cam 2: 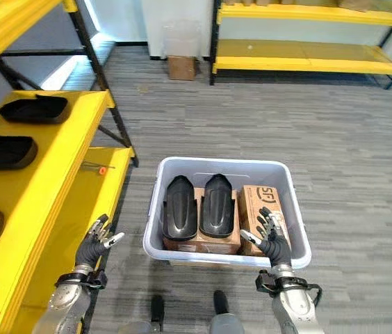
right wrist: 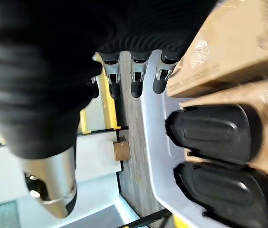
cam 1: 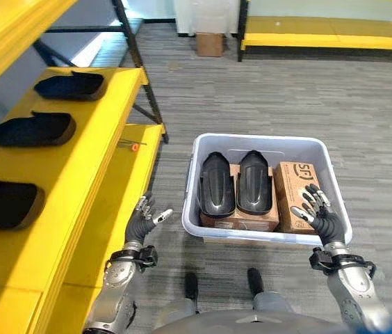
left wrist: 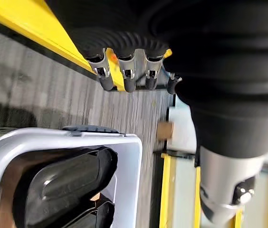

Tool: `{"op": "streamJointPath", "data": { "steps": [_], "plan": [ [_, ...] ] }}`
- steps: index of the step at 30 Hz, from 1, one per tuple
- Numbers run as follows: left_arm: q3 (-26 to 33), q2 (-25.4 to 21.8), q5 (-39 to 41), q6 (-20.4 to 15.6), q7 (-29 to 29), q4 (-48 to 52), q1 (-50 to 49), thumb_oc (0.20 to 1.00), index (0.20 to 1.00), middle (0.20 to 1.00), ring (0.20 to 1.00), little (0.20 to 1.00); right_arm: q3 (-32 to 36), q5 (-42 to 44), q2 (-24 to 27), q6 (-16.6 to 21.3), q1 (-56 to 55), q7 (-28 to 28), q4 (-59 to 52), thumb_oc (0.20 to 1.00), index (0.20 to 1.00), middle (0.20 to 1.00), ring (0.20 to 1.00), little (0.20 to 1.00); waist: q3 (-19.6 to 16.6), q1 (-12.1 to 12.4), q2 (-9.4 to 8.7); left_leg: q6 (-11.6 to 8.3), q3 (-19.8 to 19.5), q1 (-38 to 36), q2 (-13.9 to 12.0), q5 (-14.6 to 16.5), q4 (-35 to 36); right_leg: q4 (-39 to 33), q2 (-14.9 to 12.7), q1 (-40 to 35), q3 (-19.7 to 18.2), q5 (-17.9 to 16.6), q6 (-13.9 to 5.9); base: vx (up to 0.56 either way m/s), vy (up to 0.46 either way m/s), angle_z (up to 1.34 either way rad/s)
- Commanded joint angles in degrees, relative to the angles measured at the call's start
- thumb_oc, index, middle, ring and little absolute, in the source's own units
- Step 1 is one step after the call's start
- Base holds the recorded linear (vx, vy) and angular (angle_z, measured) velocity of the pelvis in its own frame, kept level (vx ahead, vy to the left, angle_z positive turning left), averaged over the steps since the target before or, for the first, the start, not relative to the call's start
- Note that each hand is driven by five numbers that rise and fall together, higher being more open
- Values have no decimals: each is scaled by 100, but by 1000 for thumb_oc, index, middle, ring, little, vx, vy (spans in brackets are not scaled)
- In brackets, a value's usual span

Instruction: Move parts from the plastic box to the shelf.

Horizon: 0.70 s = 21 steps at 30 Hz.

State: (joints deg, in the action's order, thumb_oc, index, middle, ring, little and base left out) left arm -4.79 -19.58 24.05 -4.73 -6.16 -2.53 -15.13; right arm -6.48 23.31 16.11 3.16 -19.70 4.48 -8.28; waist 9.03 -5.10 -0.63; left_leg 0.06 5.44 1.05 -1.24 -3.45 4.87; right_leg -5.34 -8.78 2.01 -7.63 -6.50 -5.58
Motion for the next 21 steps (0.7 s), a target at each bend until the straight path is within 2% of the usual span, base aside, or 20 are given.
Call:
{"op": "streamJointPath", "data": {
  "steps": [1, 3, 10, 15, 18, 21],
  "plan": [
    [76, -234, -21, -306, 71, 488, -287, 1000, 1000, 1000, 1000, 1000, 260, -74, 306, 233, 461, -30, -312, 1000, 1000, 1000, 1000, 1000, -169, 176, 52, -337, 5, 402, -536, 276, -695, 282, -157, -114, -33, 732, -421, 37, 98, -47],
    [50, -287, -2, -305, 66, 491, -266, 1000, 1000, 1000, 1000, 1000, 265, -84, 343, 245, 482, -20, -336, 1000, 1000, 1000, 1000, 1000, -192, 104, 8, -299, 126, 364, -509, 384, -777, 271, -188, -75, -100, 704, -453, 47, 50, -24],
    [-26, -367, 6, -284, 71, 496, -154, 1000, 1000, 1000, 1000, 1000, 277, -195, 406, 277, 742, 154, -248, 1000, 1000, 1000, 1000, 1000, -184, 29, -9, -335, 240, 355, -566, 386, -713, 206, -185, 59, -124, 651, -469, 15, -5, -17],
    [-144, -474, 37, -286, 6, 494, 75, 1000, 1000, 1000, 1000, 1000, 288, -302, 479, 322, 1213, 495, -15, 1000, 1000, 1000, 1000, 1000, 14, 65, 45, -405, 74, 787, -633, 256, -757, 309, -140, 403, 93, 658, -394, -92, -79, 9],
    [-258, -569, 66, -337, -166, 515, 327, 1000, 1000, 1000, 1000, 1000, 134, -344, 539, 324, 1893, 873, 312, 1000, 1000, 1000, 1000, 1000, 349, 174, 176, -440, -79, 1322, -646, 104, -829, 567, -105, 991, 265, 628, -325, -156, -81, 37],
    [-279, -577, 102, -359, -225, 517, 402, 1000, 1000, 1000, 1000, 1000, 73, -328, 529, 323, 2155, 1014, 490, 1000, 1000, 1000, 1000, 1000, 447, 228, 220, -445, -119, 1515, -647, 60, -860, 662, -94, 1201, 310, 628, -302, -65, -60, 5]
  ]
}}
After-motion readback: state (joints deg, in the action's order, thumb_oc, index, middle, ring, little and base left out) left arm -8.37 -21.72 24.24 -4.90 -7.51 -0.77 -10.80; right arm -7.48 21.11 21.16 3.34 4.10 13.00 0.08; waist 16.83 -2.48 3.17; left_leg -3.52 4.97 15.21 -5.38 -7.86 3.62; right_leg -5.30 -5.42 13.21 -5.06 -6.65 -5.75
